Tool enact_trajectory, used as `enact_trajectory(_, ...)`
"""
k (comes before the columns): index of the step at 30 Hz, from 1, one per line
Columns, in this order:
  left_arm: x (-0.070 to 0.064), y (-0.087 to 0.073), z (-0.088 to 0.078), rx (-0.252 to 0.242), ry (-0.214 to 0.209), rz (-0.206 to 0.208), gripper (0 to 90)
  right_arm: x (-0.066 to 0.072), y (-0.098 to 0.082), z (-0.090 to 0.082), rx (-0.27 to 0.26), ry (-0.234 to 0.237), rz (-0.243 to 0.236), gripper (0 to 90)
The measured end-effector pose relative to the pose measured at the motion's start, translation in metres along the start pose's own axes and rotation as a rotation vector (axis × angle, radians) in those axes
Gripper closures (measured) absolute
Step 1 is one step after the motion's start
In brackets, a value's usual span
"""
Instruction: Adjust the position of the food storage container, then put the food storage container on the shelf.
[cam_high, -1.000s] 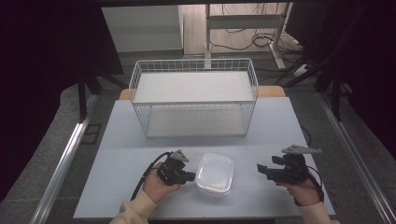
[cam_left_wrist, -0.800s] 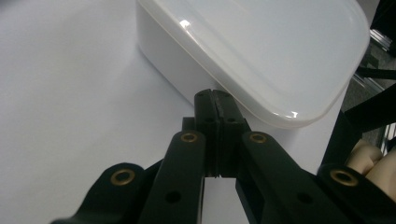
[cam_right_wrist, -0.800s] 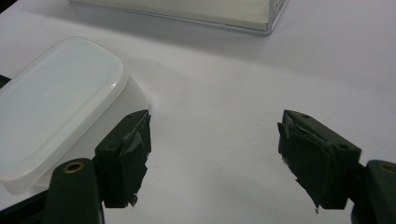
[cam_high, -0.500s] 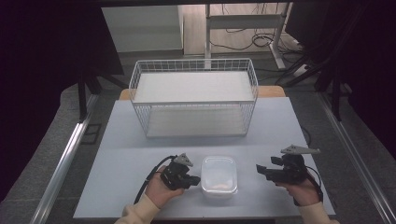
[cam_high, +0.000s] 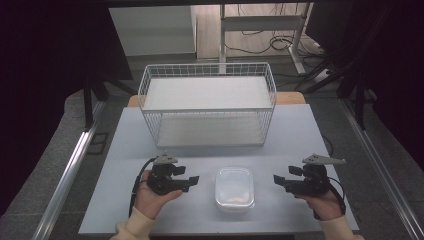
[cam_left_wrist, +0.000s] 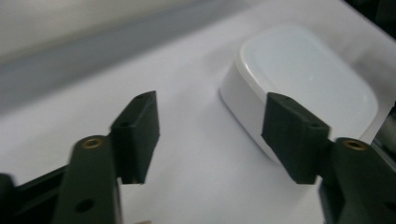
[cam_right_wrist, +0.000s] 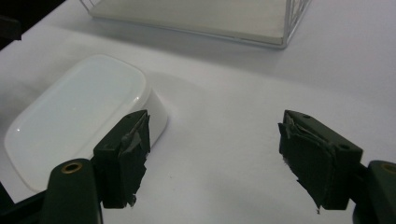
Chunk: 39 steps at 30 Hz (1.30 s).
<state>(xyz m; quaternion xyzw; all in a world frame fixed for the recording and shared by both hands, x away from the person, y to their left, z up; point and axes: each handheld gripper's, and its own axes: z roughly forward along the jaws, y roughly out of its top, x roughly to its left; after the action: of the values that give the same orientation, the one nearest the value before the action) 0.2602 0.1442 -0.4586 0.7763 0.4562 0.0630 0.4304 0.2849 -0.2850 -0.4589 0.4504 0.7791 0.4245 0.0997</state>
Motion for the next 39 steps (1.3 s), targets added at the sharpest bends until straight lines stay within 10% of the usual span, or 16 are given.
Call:
enact_trajectory(9, 0.003, 0.002, -0.014, -0.030, 0.051, -0.006, 25.9, 0.002, 0.002, -0.003, -0.030, 0.018, -0.011, 24.6)
enact_trajectory(28, -0.003, 0.005, -0.001, -0.032, -0.071, -0.058, 25.1, 0.015, 0.001, 0.002, -0.037, 0.070, 0.037, 26.1)
enact_trajectory(39, 0.003, 0.006, 0.018, -0.008, -0.186, -0.157, 27.2, 0.029, 0.004, 0.010, -0.028, 0.098, 0.058, 30.1)
